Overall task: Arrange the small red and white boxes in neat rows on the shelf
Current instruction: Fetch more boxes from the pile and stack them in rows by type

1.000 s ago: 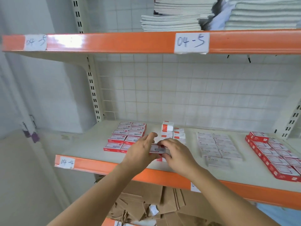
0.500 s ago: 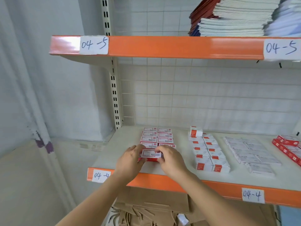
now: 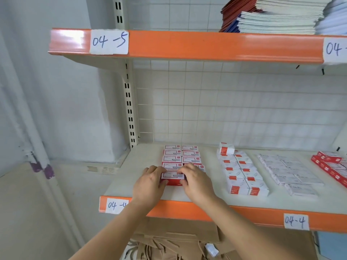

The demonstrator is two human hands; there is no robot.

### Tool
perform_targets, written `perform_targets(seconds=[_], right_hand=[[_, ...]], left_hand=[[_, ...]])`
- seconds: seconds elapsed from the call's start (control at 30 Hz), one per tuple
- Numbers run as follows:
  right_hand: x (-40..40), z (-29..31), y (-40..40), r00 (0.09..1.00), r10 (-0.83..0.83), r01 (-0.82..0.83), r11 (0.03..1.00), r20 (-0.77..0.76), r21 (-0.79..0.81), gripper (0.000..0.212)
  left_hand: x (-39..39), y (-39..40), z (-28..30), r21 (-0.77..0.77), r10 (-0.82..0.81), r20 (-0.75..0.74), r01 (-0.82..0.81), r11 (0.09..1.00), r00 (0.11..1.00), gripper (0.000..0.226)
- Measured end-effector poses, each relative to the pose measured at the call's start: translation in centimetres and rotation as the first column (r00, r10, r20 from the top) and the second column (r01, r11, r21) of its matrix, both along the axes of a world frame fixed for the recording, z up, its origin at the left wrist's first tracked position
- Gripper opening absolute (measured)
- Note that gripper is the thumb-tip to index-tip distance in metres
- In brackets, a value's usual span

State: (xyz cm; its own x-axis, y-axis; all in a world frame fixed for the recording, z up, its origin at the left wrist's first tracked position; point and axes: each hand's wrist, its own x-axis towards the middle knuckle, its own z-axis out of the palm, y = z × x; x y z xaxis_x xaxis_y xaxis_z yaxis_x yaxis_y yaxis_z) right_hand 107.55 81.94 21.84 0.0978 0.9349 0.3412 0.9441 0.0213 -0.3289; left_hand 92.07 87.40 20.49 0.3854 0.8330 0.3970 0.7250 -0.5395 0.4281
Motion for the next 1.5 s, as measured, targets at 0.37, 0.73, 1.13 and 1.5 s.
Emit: perform_targets(seconds=[0.37,0.73,1.13,1.5], right_hand=[[3.5,0.3,-2.8,0.988,-0.141,0.136,0.987,0.058,0.091,0.037],[17.6,1.0,-17.0,0.848,-0.522,0.521,0.853,0.091,0.030,0.044],[32.2,0.6,-40.6,0.616,-0.762,0.783,0.621,0.201,-0.045,0.053],[42.0,-0.2,-53.5,0.489,-0.847,0.872,0.467,0.206,-0.151,0.063]], left_hand=[[3.6,-1.6,1.3,0.143,-0.076,0.009,0.074,0.987,0.997,0.035],[17.9,-10.0,1.4,0.066,-0.481,-0.130,0.491,0.869,0.867,0.041],[37.1,-27.0,1.4,-0.086,-0.756,-0.293,0.771,0.631,0.586,0.052],[51.8,-39.2,1.0,-0.183,-0.850,-0.367,0.867,0.464,0.378,0.059]])
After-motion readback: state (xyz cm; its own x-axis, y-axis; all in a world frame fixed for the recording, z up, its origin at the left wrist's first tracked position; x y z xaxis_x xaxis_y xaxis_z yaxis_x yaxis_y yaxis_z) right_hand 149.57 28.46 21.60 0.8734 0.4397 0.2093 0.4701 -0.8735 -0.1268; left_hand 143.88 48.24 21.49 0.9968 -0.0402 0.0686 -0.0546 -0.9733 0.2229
